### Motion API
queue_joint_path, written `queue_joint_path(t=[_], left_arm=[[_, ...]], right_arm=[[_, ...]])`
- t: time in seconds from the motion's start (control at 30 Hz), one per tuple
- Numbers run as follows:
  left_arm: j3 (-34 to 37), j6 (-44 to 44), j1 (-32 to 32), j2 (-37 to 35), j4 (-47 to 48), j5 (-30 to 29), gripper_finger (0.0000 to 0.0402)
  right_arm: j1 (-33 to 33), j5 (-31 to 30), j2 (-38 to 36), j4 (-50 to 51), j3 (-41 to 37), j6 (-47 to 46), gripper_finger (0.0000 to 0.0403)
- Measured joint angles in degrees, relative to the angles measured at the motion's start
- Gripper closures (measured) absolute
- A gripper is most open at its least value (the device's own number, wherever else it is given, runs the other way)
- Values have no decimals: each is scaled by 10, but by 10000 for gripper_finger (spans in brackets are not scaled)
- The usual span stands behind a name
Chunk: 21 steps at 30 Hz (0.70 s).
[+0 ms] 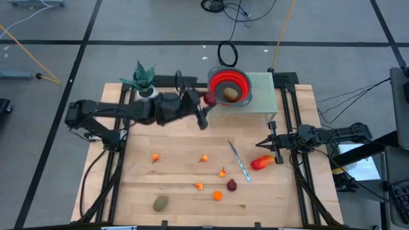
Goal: Pick & Place Fruit
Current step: Put the red pomegranate into the red basket on the shelf
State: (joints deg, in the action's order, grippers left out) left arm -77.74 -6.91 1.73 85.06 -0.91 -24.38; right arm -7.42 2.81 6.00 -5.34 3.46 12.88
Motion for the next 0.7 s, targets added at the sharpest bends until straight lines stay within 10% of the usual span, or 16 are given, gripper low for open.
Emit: queue_joint_path(t=[0.7], left_arm=[[-43, -52, 127, 36, -4, 143, 190]], right_arm=[[0, 0, 0, 0, 0, 0, 403]])
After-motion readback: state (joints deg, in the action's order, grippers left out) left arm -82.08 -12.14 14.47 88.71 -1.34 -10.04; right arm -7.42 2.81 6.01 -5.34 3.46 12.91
